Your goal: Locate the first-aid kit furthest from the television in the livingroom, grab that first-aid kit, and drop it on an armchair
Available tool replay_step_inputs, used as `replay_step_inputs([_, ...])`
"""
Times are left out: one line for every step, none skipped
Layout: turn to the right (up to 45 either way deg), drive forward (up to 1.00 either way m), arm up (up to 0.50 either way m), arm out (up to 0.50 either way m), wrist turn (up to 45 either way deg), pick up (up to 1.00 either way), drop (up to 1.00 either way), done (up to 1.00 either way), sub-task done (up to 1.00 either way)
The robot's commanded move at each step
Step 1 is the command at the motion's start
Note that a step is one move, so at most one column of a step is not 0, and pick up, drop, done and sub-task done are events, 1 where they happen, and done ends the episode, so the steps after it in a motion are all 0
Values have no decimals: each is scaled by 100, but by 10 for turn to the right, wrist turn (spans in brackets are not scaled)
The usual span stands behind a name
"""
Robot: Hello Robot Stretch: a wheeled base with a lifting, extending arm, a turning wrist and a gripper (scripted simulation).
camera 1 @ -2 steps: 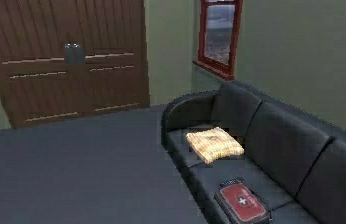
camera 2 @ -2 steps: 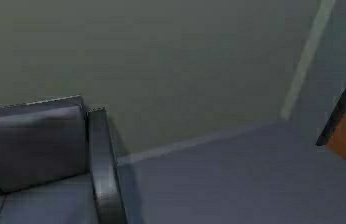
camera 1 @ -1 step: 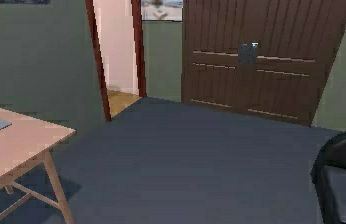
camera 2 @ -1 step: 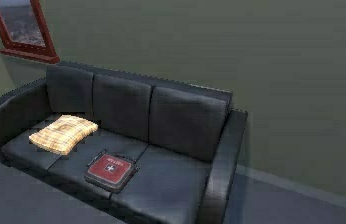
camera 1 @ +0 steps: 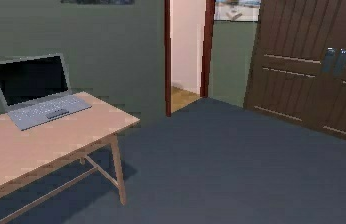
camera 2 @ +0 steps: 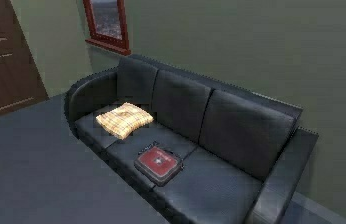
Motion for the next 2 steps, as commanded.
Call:
replay_step_inputs([0,0,48,0,0,0,0,0,0])
replay_step_inputs([0,0,0,50,0,0,0,0,0])
